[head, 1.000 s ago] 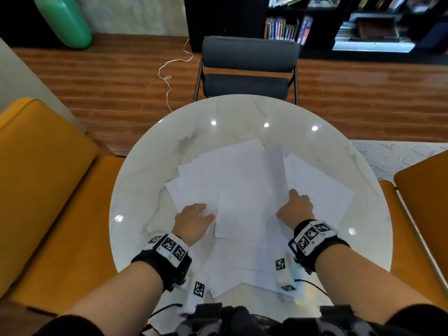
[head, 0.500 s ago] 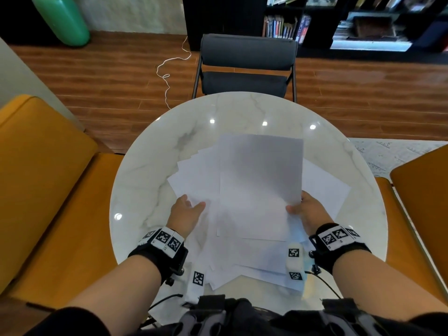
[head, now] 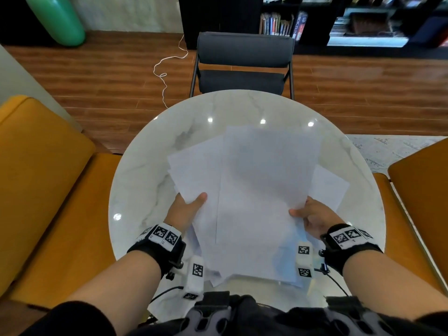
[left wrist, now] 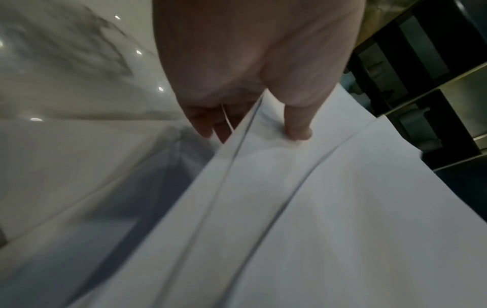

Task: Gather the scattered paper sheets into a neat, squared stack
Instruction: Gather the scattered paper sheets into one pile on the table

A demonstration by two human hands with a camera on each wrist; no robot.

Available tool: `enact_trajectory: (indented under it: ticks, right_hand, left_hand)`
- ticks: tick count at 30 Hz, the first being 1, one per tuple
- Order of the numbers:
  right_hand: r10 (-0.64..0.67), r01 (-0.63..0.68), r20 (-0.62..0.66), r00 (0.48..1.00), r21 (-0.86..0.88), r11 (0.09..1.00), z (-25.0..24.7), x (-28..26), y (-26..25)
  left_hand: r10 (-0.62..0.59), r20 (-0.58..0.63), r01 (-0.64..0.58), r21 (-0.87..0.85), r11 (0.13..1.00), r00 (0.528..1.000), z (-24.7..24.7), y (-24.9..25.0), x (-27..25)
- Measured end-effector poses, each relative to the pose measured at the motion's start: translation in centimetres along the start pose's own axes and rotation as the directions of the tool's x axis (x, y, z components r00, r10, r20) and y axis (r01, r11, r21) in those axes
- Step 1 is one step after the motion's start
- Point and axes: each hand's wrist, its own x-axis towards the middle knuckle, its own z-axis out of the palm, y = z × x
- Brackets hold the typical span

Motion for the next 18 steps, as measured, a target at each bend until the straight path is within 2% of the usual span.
enact_trajectory:
  ticks: [3,5,8,10,12,14,16,18]
  right_hand:
    - [0.128,-0.098,0.138,0.982,-0.209,0.973,0.6,-0.1,-0.2]
    - [0.132,-0.08,0.149,0.98,-0.313,0.946,2.2,-0.3,-0.3]
    - [0.117,-0.061,0.13,0.985,-0.376,0.925,4.5,-0.2,0.0]
    - [0.113,-0.059,0.12,0.986,-0.381,0.923,5.0,0.1,0.3]
    - [0.055,-0.027,0.077,0.996,-0.331,0.943,4.6,0.2,0.3]
    - [0.002,0.012,0.052,0.999,-0.26,0.966,3.9,0.2,0.3]
    - [-0.001,0.023,0.091,0.996,-0.247,0.969,3.7,0.0,0.3]
    - [0.019,0.012,0.123,0.992,-0.252,0.968,3.6,-0.2,0.5]
  left_hand:
    - [0.027,0.146,-0.029,0.011,1.0,0.989,0.1,-0.1,0.3]
    - [-0.01,0.22,-0.003,0.058,0.998,0.975,0.6,-0.7,0.8]
    - [-0.049,0.267,0.029,0.079,0.996,0.962,1.6,-0.4,-0.1]
    - [-0.03,0.253,0.015,0.062,0.998,0.967,1.7,-0.4,-0.1]
    - [-0.019,0.137,0.015,0.026,1.0,0.99,1.0,-0.4,0.6]
    - [-0.062,0.054,0.063,-0.014,0.998,0.997,0.1,-0.8,1.5]
    - [-0.12,0.097,0.128,-0.081,0.988,0.988,-0.1,-1.1,1.6]
    - [-0.126,0.115,0.137,-0.097,0.986,0.985,0.2,-1.5,1.7]
